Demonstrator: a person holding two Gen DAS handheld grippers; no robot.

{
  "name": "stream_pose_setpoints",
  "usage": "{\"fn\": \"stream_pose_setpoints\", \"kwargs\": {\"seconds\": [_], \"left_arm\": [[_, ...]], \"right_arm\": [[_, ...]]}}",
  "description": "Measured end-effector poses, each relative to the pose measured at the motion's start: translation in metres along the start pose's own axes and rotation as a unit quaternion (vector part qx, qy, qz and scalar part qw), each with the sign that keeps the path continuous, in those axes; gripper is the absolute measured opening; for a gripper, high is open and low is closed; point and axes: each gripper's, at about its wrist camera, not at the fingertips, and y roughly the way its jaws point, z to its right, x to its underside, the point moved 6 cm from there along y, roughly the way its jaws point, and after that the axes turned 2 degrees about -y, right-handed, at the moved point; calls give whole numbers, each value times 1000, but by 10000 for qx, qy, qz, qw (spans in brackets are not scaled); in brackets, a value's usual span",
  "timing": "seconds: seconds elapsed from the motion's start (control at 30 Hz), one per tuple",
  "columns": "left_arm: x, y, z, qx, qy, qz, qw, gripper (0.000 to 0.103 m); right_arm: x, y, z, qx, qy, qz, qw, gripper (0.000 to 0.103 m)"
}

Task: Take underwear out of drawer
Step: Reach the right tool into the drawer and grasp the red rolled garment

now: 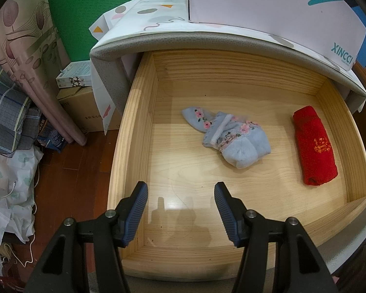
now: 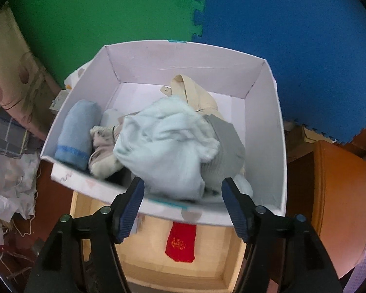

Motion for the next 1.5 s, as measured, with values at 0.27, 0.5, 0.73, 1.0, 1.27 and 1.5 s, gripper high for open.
{"fn": "stream_pose_setpoints", "kwargs": {"seconds": [0.27,0.5,0.73,1.0,1.27,1.5], "left_arm": [[1,1,3,-25,15,2,10000,58],[1,0,2,-30,8,-2,10000,58],[1,0,1,-18,7,-9,10000,58],[2,-1,-1,17,-7,-18,10000,58],[2,0,-2,57,-24,-37,10000,58],[2,0,-2,68,-36,-46,10000,58]], "right_arm": [[41,-21,15,-53,-4,-26,10000,66],[104,-2,19,-20,-150,-377,9992,66],[155,48,21,-31,-48,-880,9961,66],[177,110,7,-56,95,-1310,9913,66],[175,157,-5,53,222,-1504,9884,70],[180,184,-12,192,66,-1692,9854,72]]}}
